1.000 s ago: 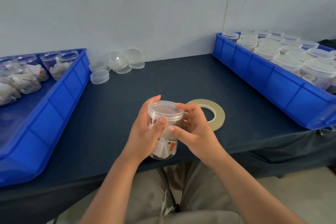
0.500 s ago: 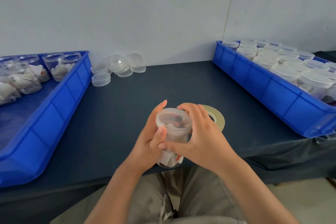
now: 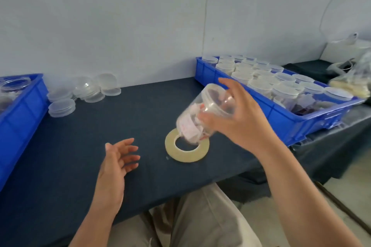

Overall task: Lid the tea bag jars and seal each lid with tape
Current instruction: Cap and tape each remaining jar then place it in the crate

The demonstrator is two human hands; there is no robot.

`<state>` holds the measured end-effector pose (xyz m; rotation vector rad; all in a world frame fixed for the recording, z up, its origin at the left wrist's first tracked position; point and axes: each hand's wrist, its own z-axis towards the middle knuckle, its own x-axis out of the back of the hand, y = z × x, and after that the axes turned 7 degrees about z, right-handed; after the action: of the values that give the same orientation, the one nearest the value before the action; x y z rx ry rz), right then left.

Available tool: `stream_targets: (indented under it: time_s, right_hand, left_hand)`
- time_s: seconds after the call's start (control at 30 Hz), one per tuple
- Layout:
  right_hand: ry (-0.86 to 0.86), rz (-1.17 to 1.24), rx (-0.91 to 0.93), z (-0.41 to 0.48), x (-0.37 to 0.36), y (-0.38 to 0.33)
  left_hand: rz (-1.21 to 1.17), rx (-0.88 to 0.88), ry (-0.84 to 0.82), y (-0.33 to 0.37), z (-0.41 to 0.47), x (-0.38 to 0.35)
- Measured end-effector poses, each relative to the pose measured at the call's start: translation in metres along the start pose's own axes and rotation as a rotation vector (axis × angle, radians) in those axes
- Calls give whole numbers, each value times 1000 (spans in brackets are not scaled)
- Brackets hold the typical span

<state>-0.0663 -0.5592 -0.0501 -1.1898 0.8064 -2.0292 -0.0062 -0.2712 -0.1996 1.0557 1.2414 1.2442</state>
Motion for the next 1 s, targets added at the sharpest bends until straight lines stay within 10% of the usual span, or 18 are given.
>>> stream_targets:
  time_s: [0.4,1.0]
  right_hand:
    - [74,-678,-148,110,197,51]
    - [-235,-503,-369,122,222,85]
  left_hand:
    - [131,9,10,-8,5,-4]
    - [237,-103,-24,-10,0,-1]
